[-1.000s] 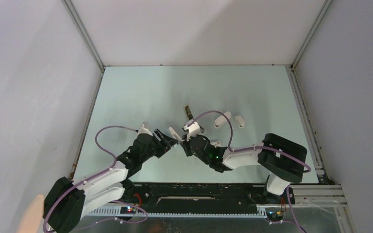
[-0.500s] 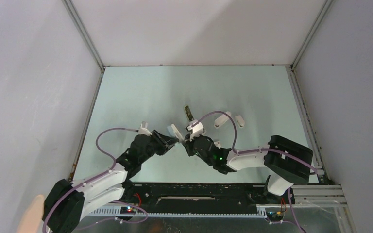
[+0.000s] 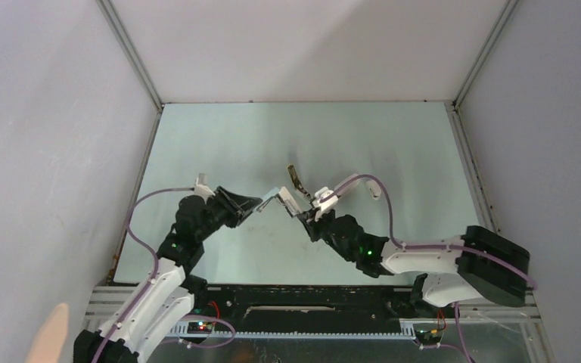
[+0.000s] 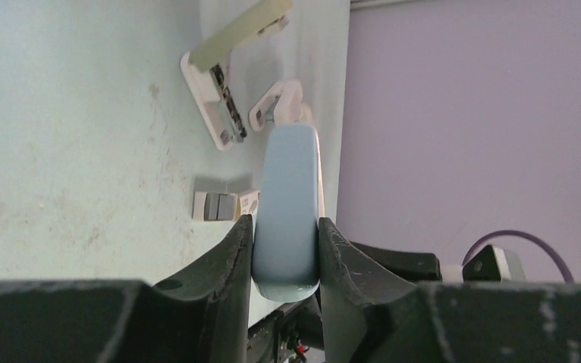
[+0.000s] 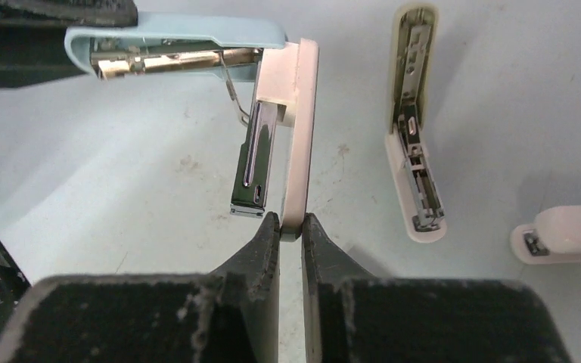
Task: Load the staples into the stapler
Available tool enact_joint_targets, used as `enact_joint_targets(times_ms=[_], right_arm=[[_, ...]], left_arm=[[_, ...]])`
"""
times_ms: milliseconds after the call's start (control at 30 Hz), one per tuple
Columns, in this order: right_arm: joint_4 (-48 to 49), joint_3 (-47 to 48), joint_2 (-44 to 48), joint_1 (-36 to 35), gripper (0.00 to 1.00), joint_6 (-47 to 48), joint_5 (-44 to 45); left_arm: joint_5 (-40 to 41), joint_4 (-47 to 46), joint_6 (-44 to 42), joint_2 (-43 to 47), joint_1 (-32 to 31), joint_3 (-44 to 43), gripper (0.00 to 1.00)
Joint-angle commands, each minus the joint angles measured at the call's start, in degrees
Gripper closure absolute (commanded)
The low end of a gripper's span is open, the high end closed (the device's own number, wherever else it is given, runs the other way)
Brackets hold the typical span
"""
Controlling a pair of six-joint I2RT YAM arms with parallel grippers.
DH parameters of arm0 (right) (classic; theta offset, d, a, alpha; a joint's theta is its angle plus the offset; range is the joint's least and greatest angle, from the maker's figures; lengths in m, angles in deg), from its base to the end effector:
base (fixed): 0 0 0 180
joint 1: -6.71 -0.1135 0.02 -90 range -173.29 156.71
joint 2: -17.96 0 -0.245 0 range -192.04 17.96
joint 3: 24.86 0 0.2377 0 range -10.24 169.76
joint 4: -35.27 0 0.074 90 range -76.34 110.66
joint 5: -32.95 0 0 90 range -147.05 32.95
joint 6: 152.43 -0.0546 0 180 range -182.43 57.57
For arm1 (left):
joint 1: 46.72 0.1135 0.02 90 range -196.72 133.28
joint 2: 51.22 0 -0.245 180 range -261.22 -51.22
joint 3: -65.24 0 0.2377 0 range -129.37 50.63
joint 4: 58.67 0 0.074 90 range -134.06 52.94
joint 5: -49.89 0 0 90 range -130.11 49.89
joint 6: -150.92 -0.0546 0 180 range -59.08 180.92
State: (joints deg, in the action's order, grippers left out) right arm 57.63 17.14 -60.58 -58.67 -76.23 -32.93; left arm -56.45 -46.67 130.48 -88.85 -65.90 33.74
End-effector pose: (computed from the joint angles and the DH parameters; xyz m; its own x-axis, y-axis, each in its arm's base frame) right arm 0.1379 0.2474 0.1818 -0.2577 -0.0397 -0.9654 -0.6211 0.7722 0.1340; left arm 0.1673 -0.0744 0.1984 -0.6347 -0.7313 -0.2499 -0.0771 0.3816 -0.9211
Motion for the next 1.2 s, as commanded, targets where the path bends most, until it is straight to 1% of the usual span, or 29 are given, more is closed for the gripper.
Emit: enact_joint_targets(times_ms=[0, 100, 167, 300, 400, 533, 567, 600, 667, 767, 800, 867, 967, 1067, 1167], right_arm=[[-1.6, -2.9, 8.4, 1.1, 1.0, 7.7, -2.5], [-4.0, -4.3, 14.6, 3.2, 1.0, 8.9, -10.0], [-6.1, -5.1, 18.8, 5.0, 1.0, 8.9, -15.0], [-10.0, -6.2, 25.6, 9.2, 1.0, 7.5, -24.8], [-12.5, -6.3, 28.4, 11.7, 1.0, 6.4, -29.5], [-12.9, -6.3, 27.3, 14.4, 1.0, 4.2, -32.2], [-12.8, -6.3, 26.7, 14.7, 1.0, 3.4, -32.2], [-12.9, -5.9, 26.0, 15.0, 1.0, 2.4, -31.9], [-13.9, -4.5, 24.5, 15.1, 1.0, 1.2, -31.7], [-15.3, -2.1, 22.5, 15.2, 1.0, -2.4, -30.3], [-15.9, -1.1, 21.7, 15.4, 1.0, -4.1, -29.7], [-17.2, 0.7, 20.3, 15.8, 1.0, -8.3, -28.4], [-18.6, 2.8, 18.2, 17.2, 1.0, -17.4, -27.0], [-18.3, 3.4, 16.5, 17.9, 1.0, -25.1, -25.8], [-16.5, 3.4, 15.1, 17.7, 1.0, -30.2, -24.2]], left_arm=[[-1.7, 8.3, -8.2, 0.1, 6.4, -6.6, 0.97], [-3.6, 11.4, -11.6, -1.1, 10.1, -8.7, 0.97], [-5.5, 11.8, -12.5, -1.9, 12.0, -9.4, 0.98], [-8.5, 11.9, -14.6, -4.4, 13.0, -11.2, 0.98], [-8.7, 12.0, -15.9, -6.2, 13.0, -11.7, 0.98], [-9.1, 11.5, -16.8, -8.7, 13.0, -11.9, 0.96], [-9.5, 11.3, -16.9, -9.1, 13.0, -12.0, 0.94], [-9.6, 11.3, -17.2, -9.3, 13.0, -12.2, 0.89], [-9.4, 12.4, -18.5, -8.7, 13.0, -13.0, 0.77], [-6.9, 16.5, -22.2, -6.5, 12.7, -14.6, 0.56], [-5.9, 17.6, -23.5, -5.4, 12.5, -15.1, 0.52], [-3.9, 19.4, -25.5, -3.2, 11.1, -15.8, 0.46], [-0.5, 20.4, -26.8, -0.3, 7.7, -16.3, 0.4], [4.0, 20.9, -26.8, 1.8, 3.0, -16.7, 0.29], [9.0, 21.2, -24.7, 2.0, -2.2, -16.9, 0.24]])
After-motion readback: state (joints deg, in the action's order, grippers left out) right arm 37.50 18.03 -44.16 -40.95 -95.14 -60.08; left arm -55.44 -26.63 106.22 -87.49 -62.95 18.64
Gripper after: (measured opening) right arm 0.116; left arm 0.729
